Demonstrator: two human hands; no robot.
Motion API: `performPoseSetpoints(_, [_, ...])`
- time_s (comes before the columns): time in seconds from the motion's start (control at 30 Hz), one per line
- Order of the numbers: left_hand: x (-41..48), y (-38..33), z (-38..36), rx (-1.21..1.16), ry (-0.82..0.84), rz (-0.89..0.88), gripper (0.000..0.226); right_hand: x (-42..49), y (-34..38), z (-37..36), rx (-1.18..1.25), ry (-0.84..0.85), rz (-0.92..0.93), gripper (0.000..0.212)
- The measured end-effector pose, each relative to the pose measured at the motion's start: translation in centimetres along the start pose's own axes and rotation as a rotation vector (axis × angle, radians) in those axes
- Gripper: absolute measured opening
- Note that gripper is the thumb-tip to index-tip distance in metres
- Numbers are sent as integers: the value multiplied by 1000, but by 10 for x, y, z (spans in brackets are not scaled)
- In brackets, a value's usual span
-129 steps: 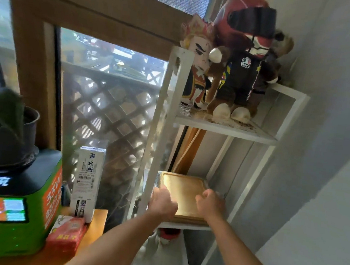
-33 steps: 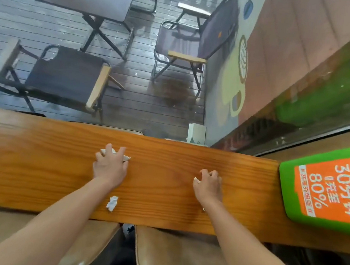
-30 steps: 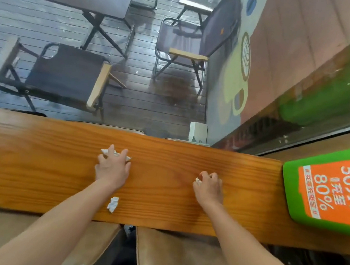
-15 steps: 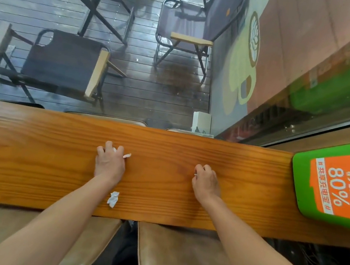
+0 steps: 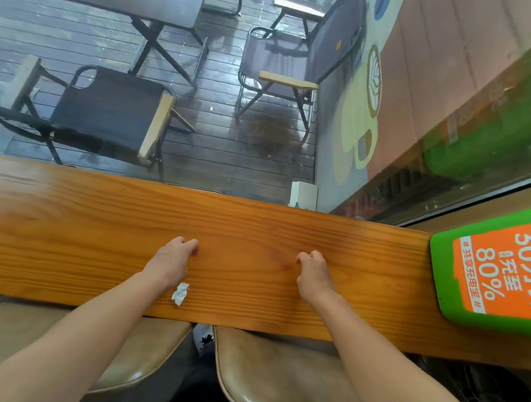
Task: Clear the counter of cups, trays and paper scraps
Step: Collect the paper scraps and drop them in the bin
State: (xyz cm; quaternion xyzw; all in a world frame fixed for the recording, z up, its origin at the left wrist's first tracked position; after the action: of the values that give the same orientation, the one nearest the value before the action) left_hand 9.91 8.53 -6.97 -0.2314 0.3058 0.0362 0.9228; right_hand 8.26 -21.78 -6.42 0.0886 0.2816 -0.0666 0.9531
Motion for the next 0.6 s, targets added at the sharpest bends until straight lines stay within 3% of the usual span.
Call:
performPoseSetpoints(0.27, [-35, 14, -24, -79, -35, 29, 24, -36, -27, -10, -83, -18, -82, 30])
performPoseSetpoints(0.33, [-39, 18, -34, -110, -14, 59, 41, -39, -35, -19, -91, 18, -138, 30])
performPoseSetpoints(0.4, [-42, 23, -46, -106, 29, 89, 65, -42, -43, -33, -58, 120, -168, 52])
performPoseSetpoints(0.47, [-44, 24, -58, -84, 43, 102, 73, -45, -46, -44, -33, 204, -164, 74])
performPoseSetpoints(0.6, [-45, 15, -66, -91, 16, 80, 54, -46, -39, -47, -54, 162, -139, 77])
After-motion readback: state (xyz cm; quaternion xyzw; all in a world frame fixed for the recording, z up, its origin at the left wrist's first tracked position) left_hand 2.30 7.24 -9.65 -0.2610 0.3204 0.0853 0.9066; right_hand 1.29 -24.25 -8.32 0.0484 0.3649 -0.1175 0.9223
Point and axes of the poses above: each hand's wrist, its own x-axis towards the middle knuckle, its own z-axis out of the back of the hand, y = z × x, the point moved 4 cm from there along x, towards the middle knuckle, and after that the axes turned 11 degrees about -x, right-handed, at the moved point
